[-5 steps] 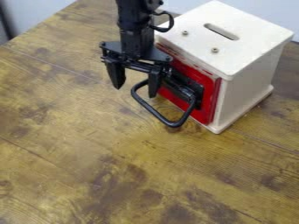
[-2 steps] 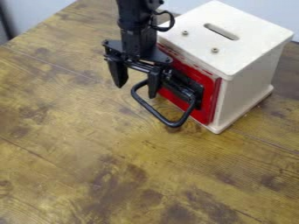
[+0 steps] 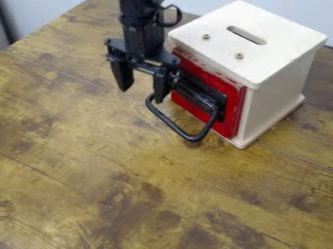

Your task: Close the drawer

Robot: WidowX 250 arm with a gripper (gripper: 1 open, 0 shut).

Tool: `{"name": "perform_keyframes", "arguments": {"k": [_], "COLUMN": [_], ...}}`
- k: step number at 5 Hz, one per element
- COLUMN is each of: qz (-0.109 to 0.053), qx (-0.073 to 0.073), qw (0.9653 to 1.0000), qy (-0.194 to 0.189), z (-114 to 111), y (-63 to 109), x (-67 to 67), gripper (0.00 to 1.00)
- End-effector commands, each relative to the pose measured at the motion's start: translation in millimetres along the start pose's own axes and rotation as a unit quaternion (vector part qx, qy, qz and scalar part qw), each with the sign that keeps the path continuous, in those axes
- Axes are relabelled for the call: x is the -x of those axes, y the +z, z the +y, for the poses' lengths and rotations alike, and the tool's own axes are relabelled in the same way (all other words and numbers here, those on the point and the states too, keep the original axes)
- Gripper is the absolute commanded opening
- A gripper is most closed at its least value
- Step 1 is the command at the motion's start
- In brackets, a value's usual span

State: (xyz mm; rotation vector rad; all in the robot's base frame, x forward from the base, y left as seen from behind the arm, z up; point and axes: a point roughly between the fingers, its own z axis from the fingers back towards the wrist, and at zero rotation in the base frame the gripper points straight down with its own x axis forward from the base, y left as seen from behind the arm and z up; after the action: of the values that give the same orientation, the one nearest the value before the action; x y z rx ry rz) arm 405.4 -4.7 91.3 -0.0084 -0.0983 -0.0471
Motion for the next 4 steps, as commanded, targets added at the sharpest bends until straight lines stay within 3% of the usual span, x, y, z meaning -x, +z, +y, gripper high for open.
{"name": "perform_keyframes", "arguments": {"k": [1, 3, 4], "qz": [-0.066, -0.069, -0.068], "qx": [-0.001, -0.008, -0.001], "qw": [0.9975, 0.9971, 0.9958], "qy": [-0.024, -0.031, -0.061], "z": [5.8, -12.0, -10.1], "y": [63.6, 75.8, 70.8], "x": [-13.3, -16.5, -16.3], "gripper": [1.0, 1.0, 1.0]}}
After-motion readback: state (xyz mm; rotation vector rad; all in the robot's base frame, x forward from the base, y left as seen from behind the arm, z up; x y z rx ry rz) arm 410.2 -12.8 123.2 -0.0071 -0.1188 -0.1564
